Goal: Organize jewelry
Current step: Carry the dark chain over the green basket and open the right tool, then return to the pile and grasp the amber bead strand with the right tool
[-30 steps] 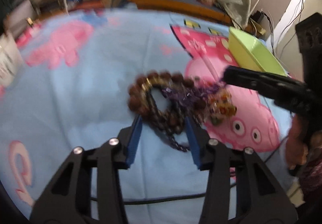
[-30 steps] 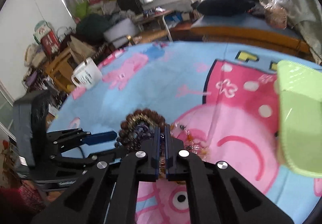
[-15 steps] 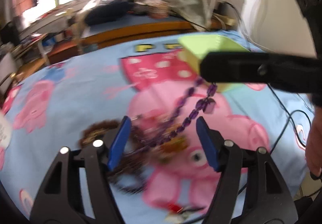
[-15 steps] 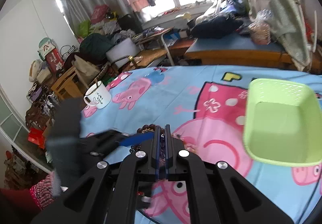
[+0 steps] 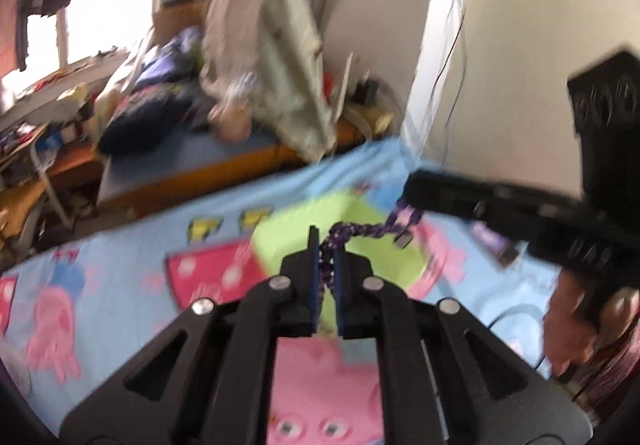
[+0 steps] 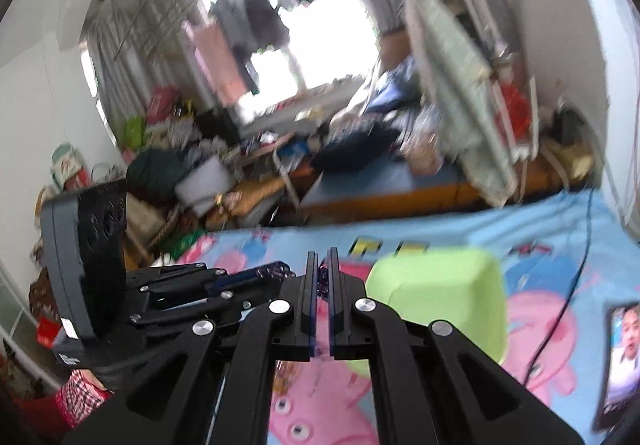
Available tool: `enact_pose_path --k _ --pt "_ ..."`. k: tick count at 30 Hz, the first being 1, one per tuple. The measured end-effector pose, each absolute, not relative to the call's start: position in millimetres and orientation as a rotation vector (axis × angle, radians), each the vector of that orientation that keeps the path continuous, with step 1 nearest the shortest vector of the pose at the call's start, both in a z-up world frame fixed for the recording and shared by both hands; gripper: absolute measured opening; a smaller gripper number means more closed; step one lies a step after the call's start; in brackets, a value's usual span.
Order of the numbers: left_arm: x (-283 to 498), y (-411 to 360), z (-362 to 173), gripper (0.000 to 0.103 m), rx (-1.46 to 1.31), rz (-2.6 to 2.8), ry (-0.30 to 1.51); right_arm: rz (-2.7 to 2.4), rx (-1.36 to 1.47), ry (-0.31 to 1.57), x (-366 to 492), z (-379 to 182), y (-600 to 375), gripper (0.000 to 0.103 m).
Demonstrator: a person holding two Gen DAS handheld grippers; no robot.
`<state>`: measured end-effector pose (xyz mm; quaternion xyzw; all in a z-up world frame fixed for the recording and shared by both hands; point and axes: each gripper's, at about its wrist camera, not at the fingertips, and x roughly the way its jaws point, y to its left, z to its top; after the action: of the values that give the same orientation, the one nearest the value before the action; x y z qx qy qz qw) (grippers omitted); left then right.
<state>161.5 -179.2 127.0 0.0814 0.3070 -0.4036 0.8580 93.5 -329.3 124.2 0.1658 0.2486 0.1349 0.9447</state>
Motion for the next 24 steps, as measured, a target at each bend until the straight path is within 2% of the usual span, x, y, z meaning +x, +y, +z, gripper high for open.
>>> enact_pose_path --k 5,9,10,11,13,17,24 --pt "182.0 -219.0 143.0 0.006 0.155 -0.888 0.615 0.207 0.369 0.464 110.4 129.4 -369.0 0.000" --pt "206.2 -246.1 102.5 0.006 0.195 -0.856 0.709 0.160 0.401 0.510 124.7 92.5 -384.2 0.000" --pt "211.9 -249.9 88.7 0.009 0.209 -0.844 0.743 0.145 0.419 0.528 128.8 76.3 -387.8 0.000" --pt "217.9 -253.7 74.3 0.014 0.222 -0.828 0.783 0.131 0.448 0.553 133.4 59.6 -391.9 0.000" --pt "233.9 -256.8 37.7 0.053 0.242 -0.773 0.894 0.128 0.539 0.602 142.5 26.9 -401.1 0.000" --pt "247.2 -239.0 11.5 0.054 0.238 -0.705 0.966 0.212 0.682 0.664 146.4 -6.2 -402.6 0.000" --pt "219.3 -134.2 74.6 0.054 0.092 -0.691 0.785 0.403 0.520 0.639 115.2 26.2 -341.0 0.000"
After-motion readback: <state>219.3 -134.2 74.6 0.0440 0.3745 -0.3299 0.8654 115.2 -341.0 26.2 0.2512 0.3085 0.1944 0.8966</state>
